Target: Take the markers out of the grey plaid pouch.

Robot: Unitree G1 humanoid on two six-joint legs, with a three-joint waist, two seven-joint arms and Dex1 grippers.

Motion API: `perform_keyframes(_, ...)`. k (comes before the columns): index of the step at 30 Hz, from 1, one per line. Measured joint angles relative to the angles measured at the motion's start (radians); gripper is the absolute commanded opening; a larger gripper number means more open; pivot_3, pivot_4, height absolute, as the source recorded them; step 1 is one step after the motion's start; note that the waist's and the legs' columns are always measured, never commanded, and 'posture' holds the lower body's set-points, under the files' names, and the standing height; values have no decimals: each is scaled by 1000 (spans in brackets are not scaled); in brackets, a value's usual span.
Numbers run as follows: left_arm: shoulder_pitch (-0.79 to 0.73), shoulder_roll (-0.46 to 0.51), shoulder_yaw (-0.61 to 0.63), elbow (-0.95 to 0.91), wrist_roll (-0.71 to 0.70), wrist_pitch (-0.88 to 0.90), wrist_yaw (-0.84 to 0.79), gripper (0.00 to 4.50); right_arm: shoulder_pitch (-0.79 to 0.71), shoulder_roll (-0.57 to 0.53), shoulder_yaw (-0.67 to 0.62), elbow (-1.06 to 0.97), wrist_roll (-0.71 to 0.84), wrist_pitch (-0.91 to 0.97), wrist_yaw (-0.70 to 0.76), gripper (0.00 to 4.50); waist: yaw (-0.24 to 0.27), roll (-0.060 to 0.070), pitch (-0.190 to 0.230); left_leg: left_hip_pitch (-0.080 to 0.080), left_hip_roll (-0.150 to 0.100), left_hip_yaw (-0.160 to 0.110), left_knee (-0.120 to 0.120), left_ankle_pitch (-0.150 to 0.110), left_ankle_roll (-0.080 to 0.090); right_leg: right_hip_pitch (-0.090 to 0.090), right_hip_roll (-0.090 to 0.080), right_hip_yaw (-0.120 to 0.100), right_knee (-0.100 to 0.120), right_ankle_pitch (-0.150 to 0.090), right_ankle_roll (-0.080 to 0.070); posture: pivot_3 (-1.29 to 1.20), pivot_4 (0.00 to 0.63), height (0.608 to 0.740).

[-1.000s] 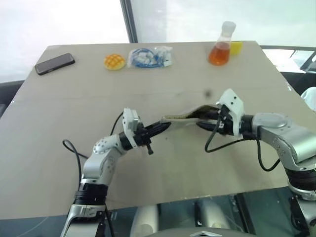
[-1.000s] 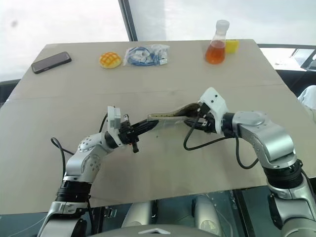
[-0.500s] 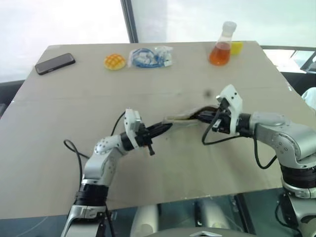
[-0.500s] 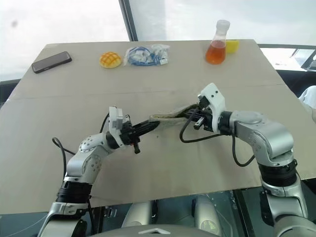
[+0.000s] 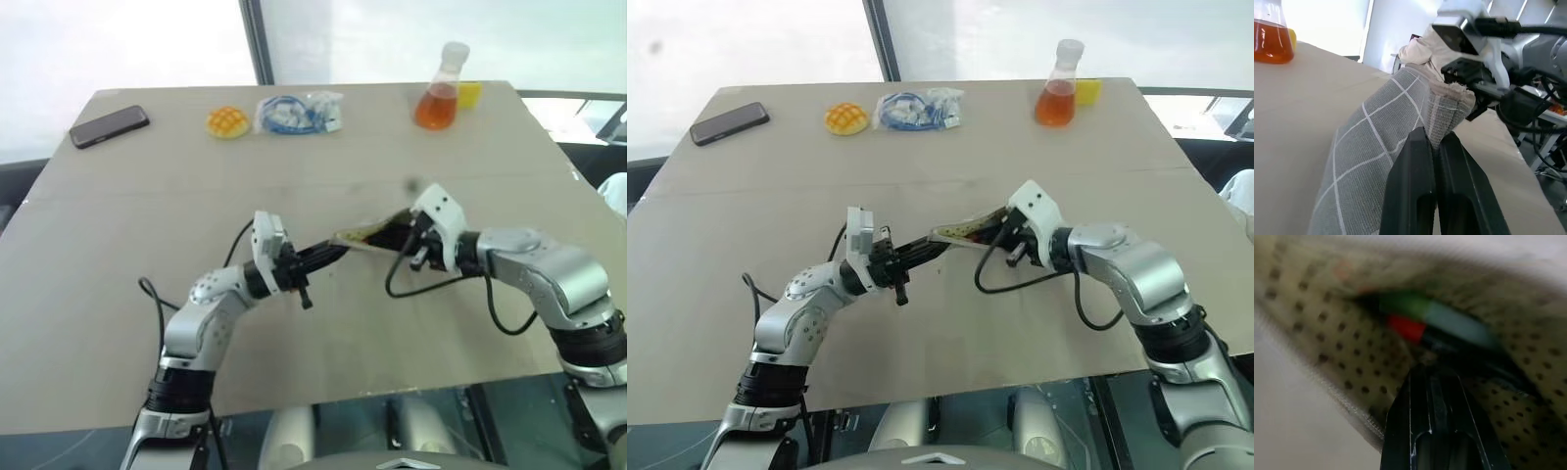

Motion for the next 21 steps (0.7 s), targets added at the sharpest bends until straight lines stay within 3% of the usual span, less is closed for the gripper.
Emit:
perform_keyframes(3,-9,7,40,-16,-198,196,13,0,18,-114,-8,-122,42,15,71,36,-2,0,1,0,0,0,0,0,0,0,0,0,0,0,0,0,150,740)
perform_keyframes(7,-1,26,57,-18,-291,312,12,0,17,-200,-30,-198,67,43,114,36,-4,0,1,1,0,0,0,0,0,0,0,0,0,0,0,0,150,740)
perform_keyframes(13,63,23,-15,29,-105,150,-27,0,6,-229,163,-193,-74,-40,99,36,-3,-1,0,2,0,0,0,0,0,0,0,0,-1,0,0,0,150,740)
perform_keyframes(15,75,15,-28,48,-67,108,-44,0,12,-219,207,-175,-111,-65,91,545,0,-1,1,0,0,1,0,0,0,-1,-1,0,-1,0,0,0,150,740)
perform_keyframes(16,78,12,-31,54,-55,86,-53,0,15,-211,214,-168,-124,-74,90,581,0,-1,1,0,0,1,0,0,0,-1,-1,0,-1,0,0,0,150,740)
perform_keyframes(17,80,8,-34,61,-41,61,-63,0,17,-200,221,-160,-139,-86,87,1246,0,-1,1,0,0,1,0,0,0,-1,-1,0,-1,0,0,0,150,740)
perform_keyframes(18,83,5,-35,64,-32,48,-69,0,19,-192,223,-158,-148,-93,84,1431,0,-1,0,1,0,1,0,0,0,-1,-1,0,-1,0,0,0,150,740)
perform_keyframes(21,88,-1,-34,83,-14,6,-90,0,28,-157,224,-156,-180,-97,52,1431,-1,-1,0,1,0,1,0,0,0,-2,-1,0,-1,0,0,0,150,740)
